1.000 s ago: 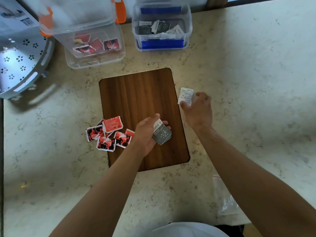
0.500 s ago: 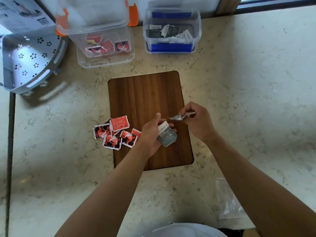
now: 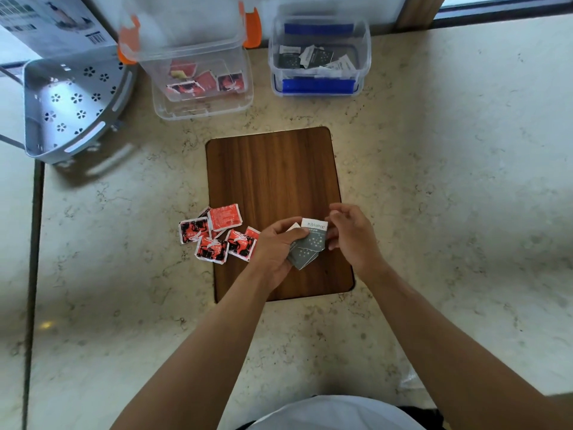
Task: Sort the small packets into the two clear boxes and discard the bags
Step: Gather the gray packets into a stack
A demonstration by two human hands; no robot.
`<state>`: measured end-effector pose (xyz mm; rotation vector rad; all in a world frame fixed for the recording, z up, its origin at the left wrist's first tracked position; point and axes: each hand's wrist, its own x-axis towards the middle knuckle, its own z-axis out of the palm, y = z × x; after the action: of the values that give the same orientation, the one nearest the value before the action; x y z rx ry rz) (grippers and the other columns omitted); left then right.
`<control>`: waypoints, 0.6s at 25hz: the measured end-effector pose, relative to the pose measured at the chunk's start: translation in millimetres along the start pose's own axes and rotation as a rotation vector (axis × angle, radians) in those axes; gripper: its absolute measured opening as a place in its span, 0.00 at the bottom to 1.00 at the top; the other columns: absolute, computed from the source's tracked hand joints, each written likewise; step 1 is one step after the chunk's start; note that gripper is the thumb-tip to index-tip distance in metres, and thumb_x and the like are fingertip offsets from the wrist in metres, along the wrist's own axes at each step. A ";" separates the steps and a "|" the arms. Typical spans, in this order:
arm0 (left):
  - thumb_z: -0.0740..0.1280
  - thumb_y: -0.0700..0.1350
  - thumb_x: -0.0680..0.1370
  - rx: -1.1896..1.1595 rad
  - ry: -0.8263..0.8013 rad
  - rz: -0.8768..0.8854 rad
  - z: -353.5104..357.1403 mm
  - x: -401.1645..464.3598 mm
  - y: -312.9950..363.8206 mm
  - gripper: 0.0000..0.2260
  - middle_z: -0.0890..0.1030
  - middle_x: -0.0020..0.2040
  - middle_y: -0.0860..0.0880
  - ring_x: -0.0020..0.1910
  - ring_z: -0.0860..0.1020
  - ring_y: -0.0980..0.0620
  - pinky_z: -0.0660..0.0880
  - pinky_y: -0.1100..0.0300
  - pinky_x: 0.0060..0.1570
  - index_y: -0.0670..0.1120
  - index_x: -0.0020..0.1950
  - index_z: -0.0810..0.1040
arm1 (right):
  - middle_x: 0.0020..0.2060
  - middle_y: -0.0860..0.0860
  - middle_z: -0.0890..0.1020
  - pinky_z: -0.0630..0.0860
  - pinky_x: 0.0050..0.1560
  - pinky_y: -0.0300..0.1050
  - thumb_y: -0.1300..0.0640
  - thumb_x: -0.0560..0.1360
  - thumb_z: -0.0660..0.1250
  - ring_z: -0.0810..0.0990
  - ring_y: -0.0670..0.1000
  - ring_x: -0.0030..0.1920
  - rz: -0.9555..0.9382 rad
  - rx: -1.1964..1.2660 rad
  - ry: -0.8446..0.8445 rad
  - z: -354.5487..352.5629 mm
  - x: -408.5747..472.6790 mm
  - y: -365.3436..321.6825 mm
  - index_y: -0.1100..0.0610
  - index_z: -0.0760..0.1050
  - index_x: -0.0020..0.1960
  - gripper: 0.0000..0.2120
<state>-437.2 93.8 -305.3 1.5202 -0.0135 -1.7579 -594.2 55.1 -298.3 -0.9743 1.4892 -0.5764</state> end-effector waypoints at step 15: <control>0.67 0.41 0.80 -0.137 -0.017 0.091 -0.5 -0.9 9.1 0.16 0.82 0.62 0.35 0.56 0.83 0.42 0.81 0.47 0.57 0.37 0.67 0.77 | 0.49 0.46 0.79 0.72 0.43 0.31 0.47 0.76 0.72 0.78 0.43 0.45 -0.324 -0.491 -0.062 19.5 -3.9 -7.4 0.47 0.80 0.61 0.15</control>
<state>-431.8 88.4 -300.3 1.3856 0.0281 -1.6648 -573.7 58.1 -293.5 -1.6203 1.4559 -0.4063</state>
